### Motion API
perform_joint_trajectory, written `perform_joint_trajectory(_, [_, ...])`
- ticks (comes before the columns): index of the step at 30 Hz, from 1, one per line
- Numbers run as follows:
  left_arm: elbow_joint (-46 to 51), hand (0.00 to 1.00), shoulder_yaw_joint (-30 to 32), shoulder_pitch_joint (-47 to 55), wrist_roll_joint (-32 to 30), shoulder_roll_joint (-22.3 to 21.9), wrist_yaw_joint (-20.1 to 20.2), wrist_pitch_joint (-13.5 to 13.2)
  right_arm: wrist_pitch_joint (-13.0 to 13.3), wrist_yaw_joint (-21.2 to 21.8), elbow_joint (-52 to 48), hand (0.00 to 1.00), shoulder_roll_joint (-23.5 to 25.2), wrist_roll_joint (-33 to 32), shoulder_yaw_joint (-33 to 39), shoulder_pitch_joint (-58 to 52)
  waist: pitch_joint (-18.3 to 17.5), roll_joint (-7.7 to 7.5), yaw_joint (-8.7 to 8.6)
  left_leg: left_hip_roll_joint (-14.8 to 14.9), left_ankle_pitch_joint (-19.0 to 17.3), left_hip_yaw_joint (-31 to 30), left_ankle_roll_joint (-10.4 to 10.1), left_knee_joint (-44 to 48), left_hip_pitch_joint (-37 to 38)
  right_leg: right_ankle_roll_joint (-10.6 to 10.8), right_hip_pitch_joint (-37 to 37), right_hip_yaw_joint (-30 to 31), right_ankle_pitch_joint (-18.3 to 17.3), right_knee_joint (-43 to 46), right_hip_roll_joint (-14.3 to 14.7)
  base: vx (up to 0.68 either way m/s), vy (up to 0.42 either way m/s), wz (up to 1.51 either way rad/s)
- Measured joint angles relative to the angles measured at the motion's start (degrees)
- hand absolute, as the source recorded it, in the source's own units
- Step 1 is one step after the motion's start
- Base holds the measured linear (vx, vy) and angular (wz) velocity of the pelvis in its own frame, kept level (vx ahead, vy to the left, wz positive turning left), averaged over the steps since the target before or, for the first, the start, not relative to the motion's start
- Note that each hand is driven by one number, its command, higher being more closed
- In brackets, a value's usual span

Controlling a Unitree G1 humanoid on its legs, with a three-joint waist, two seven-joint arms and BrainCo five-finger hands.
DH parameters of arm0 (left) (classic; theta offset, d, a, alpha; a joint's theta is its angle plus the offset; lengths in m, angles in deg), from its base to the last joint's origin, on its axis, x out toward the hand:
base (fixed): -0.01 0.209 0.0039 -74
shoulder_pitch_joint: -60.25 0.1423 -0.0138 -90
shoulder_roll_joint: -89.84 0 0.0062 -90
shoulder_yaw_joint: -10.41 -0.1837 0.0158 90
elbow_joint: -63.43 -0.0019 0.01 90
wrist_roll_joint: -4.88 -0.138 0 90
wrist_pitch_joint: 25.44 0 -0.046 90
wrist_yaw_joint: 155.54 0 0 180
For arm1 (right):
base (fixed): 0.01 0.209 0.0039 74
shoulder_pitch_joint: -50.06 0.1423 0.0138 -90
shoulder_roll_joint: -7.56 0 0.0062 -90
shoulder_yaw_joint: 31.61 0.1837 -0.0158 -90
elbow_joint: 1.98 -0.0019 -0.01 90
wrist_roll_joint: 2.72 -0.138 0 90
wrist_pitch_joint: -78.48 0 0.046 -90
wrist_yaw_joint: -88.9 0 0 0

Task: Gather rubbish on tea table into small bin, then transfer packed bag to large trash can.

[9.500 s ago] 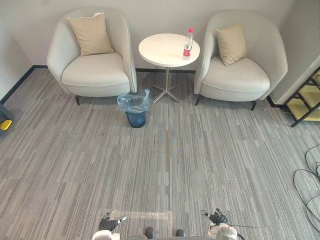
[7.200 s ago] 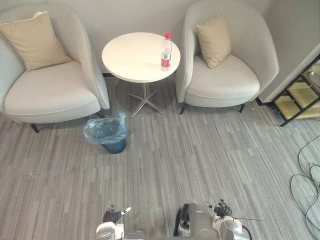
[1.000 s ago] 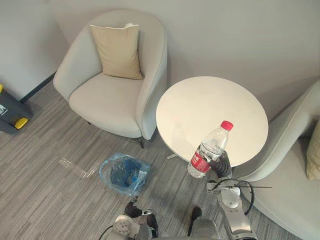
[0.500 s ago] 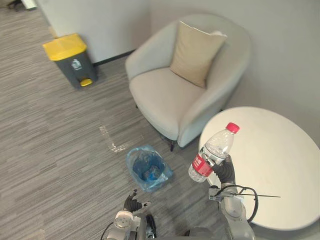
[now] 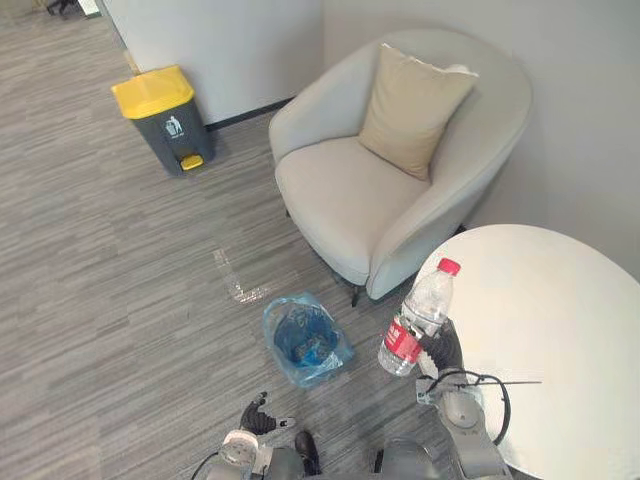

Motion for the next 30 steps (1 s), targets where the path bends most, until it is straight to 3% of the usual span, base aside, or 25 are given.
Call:
perform_joint_trajectory(2, [-0.5,0.00,0.5,-0.1,0.1,-0.1,0.0,-0.1,0.1,0.3,0.0,1.00,-0.5,0.0,-1.3,0.1,0.0,-0.02,-0.22,0.9,0.2,-1.7,-0.3,0.0,0.0,0.0,-2.3,3.3,-0.9,-4.2,2.4,0.07,-0.074,0.55])
perform_joint_trajectory(4, [-0.6,0.00,0.5,-0.1,0.1,0.1,-0.1,-0.3,0.2,0.5,0.0,1.00,-0.7,0.1,-2.1,-0.1,-0.1,-0.24,-0.30,1.2,0.9,-3.5,-1.6,0.5,-0.4,0.3,-2.7,4.8,1.2,-12.3,3.4,0.11,-0.095,0.69])
perform_joint_trajectory(5, [-0.6,0.00,0.6,-0.2,0.0,0.7,-0.1,-0.6,0.2,0.6,0.0,1.00,-0.6,0.0,-2.4,-0.2,-0.8,-2.36,-0.14,-0.4,0.4,-5.2,-2.5,2.1,-1.2,0.3,-2.4,5.2,8.1,-18.7,1.9,0.17,-0.148,0.79])
perform_joint_trajectory(7, [-1.1,0.00,2.2,-0.4,0.0,-0.4,-0.2,-0.5,0.0,1.0,0.8,1.00,-1.7,0.0,-2.4,0.7,-1.0,-0.41,0.29,1.1,-0.4,-7.1,-3.5,3.8,-2.0,0.8,-1.2,3.8,8.4,-19.5,2.5,0.21,-0.161,0.60])
perform_joint_trajectory(9, [-1.5,0.00,2.8,0.0,0.4,-1.0,-1.0,-0.5,0.0,1.1,0.8,1.00,-2.4,0.0,-2.2,1.5,-1.9,1.85,0.82,3.1,-1.0,-9.4,-4.5,3.8,-3.0,-0.1,0.9,0.8,9.1,-23.4,4.2,0.19,-0.134,0.37])
perform_joint_trajectory(12, [-1.7,0.00,3.3,0.0,0.4,-1.0,-1.0,-0.6,0.0,1.5,0.6,1.00,-2.5,0.0,-2.2,1.5,-1.8,1.41,0.99,4.5,-0.9,-11.5,-5.5,2.6,-1.6,-0.4,4.8,-2.1,9.2,-26.6,5.6,0.12,-0.108,0.43])
perform_joint_trajectory(19, [-1.8,0.00,4.3,0.2,0.5,-1.1,-1.1,-0.5,0.3,2.2,0.6,1.00,-2.5,0.1,-3.0,1.7,-2.1,0.73,1.90,4.2,-0.6,-13.0,-6.0,1.0,1.1,-0.2,9.1,-3.5,9.4,-29.7,5.4,0.08,0.003,0.13])
perform_joint_trajectory(23, [-1.7,0.00,4.4,0.2,2.0,-0.7,-1.4,-0.6,0.5,2.5,3.5,1.00,-3.2,0.1,-6.3,3.7,-1.8,0.23,2.11,3.7,-0.6,-14.5,-6.0,2.3,-1.2,-0.1,8.0,-5.7,9.4,-28.5,4.8,0.01,0.018,0.26])
perform_joint_trajectory(27, [-0.6,0.00,4.9,-3.1,4.1,0.1,-2.4,-0.6,0.5,2.5,5.6,1.00,-6.1,0.7,-9.6,11.1,3.3,-0.06,2.81,3.4,-0.6,-16.4,-6.0,10.1,-10.5,-0.3,0.5,-8.3,9.3,-21.3,3.7,-0.11,0.003,0.45])
perform_joint_trajectory(30, [0.8,0.00,5.0,-5.8,6.2,0.8,-3.5,-0.8,0.4,2.1,9.0,1.00,-7.6,2.2,-11.6,18.3,7.0,-0.26,3.62,3.0,-0.6,-17.5,-6.0,14.0,-17.8,-1.7,-6.1,-9.4,8.1,-16.5,2.6,-0.22,-0.009,0.41])
